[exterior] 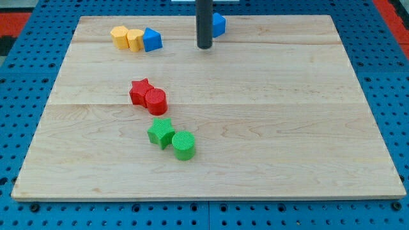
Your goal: Slide the blue cube to the right of the blue triangle
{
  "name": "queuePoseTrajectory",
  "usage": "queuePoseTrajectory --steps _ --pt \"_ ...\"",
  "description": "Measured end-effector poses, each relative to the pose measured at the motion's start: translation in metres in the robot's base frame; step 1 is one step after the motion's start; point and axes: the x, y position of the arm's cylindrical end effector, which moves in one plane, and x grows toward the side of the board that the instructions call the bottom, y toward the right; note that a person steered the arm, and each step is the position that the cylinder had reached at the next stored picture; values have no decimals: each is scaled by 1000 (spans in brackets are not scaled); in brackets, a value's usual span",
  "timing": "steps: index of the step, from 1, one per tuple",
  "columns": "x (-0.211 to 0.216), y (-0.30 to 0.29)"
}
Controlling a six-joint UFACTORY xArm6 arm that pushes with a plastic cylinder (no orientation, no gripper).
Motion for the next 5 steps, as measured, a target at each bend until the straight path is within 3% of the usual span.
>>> queuePoseTrajectory --steps 1,2,4,5 --pt "-33 67" --pt "-96 76" --pt "-95 12" --pt "-74 -13"
